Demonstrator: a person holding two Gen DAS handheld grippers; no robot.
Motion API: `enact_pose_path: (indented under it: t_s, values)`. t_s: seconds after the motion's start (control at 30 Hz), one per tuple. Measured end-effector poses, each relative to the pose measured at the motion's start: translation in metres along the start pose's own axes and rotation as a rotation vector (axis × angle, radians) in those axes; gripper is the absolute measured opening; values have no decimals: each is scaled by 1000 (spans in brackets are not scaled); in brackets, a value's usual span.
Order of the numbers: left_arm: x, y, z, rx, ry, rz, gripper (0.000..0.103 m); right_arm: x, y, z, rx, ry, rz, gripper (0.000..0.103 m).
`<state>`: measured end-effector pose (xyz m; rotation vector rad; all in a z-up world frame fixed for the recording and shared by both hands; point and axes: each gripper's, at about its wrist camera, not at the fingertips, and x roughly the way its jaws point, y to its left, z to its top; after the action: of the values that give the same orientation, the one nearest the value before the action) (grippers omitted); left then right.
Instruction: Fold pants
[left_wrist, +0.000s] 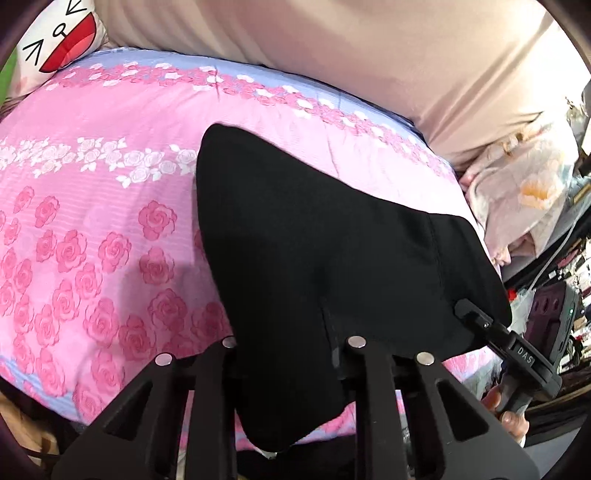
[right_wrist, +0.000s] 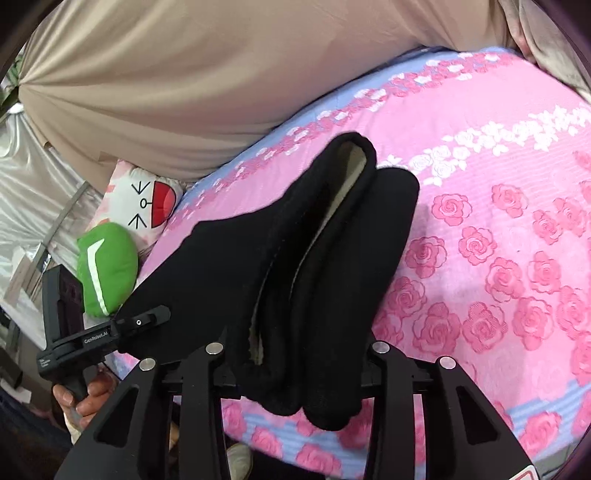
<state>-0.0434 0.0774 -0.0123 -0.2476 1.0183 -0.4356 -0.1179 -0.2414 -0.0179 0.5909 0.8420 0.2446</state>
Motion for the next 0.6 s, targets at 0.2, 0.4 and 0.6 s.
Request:
enact_pose_path:
  t_s: [0.2,0.4,0.6]
  values:
    - [16,10,-12,-23,61,9,34,7,-18,-10,22,55,-31,43]
    - [42,22,-10,-70,91,11,72,17,-31,-11,57,75,-37,61]
    - [39,16,-5,-83,71,-49,33,22,-34,-12,68,53,-12,49]
